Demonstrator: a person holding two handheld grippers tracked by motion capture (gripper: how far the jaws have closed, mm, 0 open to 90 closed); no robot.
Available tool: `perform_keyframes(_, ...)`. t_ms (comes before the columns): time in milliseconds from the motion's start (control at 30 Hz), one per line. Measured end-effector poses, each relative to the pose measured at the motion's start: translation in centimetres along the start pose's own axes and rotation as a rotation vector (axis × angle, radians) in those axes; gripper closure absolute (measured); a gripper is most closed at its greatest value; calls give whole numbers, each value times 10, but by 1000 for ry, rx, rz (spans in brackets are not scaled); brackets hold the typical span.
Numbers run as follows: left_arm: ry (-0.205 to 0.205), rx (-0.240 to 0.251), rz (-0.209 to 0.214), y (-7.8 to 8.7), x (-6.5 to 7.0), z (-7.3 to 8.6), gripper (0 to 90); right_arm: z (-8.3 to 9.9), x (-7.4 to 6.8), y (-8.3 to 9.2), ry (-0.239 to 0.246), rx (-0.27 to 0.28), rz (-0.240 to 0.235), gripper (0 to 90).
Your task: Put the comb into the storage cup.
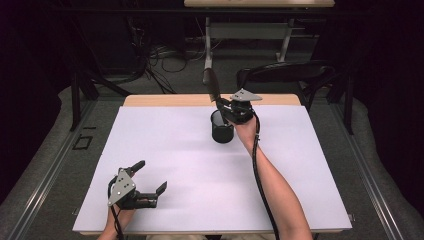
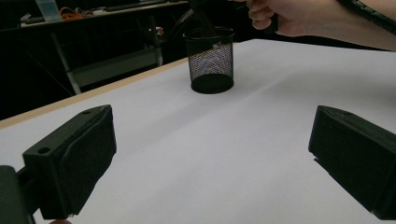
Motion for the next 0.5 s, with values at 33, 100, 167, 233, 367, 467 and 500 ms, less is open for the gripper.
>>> perform_keyframes(33,2,1,-1,0,0,0,9,1,0,0,1,-3,0,726)
perform_keyframes(100,-2,0,-1,0,0,0,9,2,-1,0,1,-8,-1,726)
perform_keyframes(167,-1,0,-1,0,0,0,9,3,-1,0,3,-8,-3,725)
perform_keyframes(233,0,0,-2,1,0,0,9,4,-1,0,3,-15,-3,726)
perform_keyframes(367,3,1,-4,0,-1,0,9,5,-1,0,1,-15,-4,725)
perform_keyframes(467,-3,2,1,1,0,-1,9,6,0,1,2,-19,-2,725)
perform_keyframes(500,-3,4,0,1,0,-1,9,6,0,1,3,-19,-1,725)
Point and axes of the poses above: each handheld gripper's, and its own axes: y roughly backward along the jaws, z roughly out of its underside, x roughly to its right, the point moved 7 cm from there along -y, roughly forward along the jaws, and after that the axes turned 14 degrees about x, right-handed, at the moved point
